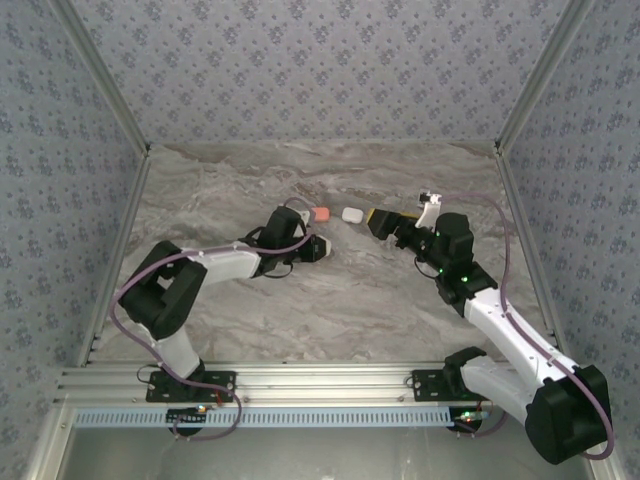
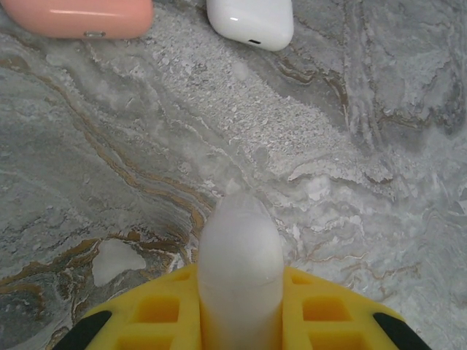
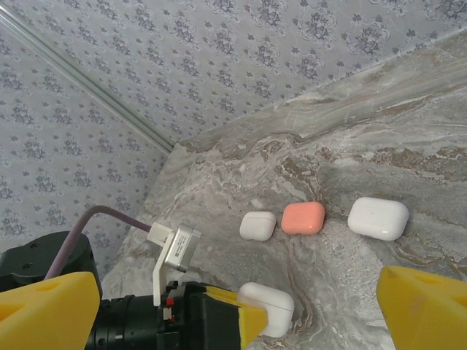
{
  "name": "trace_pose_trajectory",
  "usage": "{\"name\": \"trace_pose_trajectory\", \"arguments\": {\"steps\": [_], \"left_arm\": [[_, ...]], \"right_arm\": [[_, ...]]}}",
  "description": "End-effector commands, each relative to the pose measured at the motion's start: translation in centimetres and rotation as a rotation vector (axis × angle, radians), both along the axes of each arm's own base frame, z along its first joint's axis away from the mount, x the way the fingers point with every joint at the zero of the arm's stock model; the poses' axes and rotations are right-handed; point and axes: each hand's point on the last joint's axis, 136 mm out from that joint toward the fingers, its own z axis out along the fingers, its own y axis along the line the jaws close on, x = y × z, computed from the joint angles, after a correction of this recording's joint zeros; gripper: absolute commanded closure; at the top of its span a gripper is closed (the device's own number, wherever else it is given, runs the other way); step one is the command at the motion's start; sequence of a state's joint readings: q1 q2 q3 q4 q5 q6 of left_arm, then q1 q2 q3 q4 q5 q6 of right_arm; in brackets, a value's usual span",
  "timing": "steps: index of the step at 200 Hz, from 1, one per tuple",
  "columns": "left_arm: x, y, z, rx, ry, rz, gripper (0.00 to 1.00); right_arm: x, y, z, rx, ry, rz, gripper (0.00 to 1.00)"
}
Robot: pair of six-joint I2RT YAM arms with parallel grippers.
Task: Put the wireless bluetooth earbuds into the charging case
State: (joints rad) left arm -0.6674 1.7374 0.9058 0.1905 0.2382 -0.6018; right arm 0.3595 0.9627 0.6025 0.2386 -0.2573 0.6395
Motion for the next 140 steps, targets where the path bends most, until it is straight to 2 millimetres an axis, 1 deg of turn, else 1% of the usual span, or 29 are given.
{"name": "trace_pose_trajectory", "arguments": {"steps": [1,11,23,44,78,107,120,140], "left_arm": [[0.6,-0.1,-0.4,0.002,0.039,0.027,0.97],[0.8,0.0,-0.8,0.004,0.051,0.039,0.93],[0.9,0.2,-1.1,0.009,0.061,0.051,0.82],[0.9,0.6,-1.4,0.027,0.064,0.062,0.67],[1.1,1.6,-1.2,0.079,0.048,0.079,0.58],[1.3,2.6,0.0,0.115,0.009,0.093,0.47],[1.4,3.2,1.1,0.127,-0.022,0.102,0.41],[1.6,4.4,3.1,0.15,-0.082,0.121,0.31]], "right_arm": [[-0.1,-0.1,0.5,-0.002,-0.004,-0.004,0.0],[-0.2,-0.2,0.4,-0.003,0.002,-0.004,0.0],[-0.3,-0.2,0.3,-0.036,-0.017,0.002,0.0],[-0.4,-0.3,0.3,-0.05,-0.019,0.003,0.0],[-0.7,-0.6,0.6,-0.095,-0.032,0.001,0.0],[-1.1,-1.6,1.1,-0.179,-0.048,-0.018,0.0],[-1.3,-2.4,1.4,-0.229,-0.061,-0.041,0.0],[-1.6,-4.3,1.6,-0.321,-0.079,-0.104,0.0]]}}
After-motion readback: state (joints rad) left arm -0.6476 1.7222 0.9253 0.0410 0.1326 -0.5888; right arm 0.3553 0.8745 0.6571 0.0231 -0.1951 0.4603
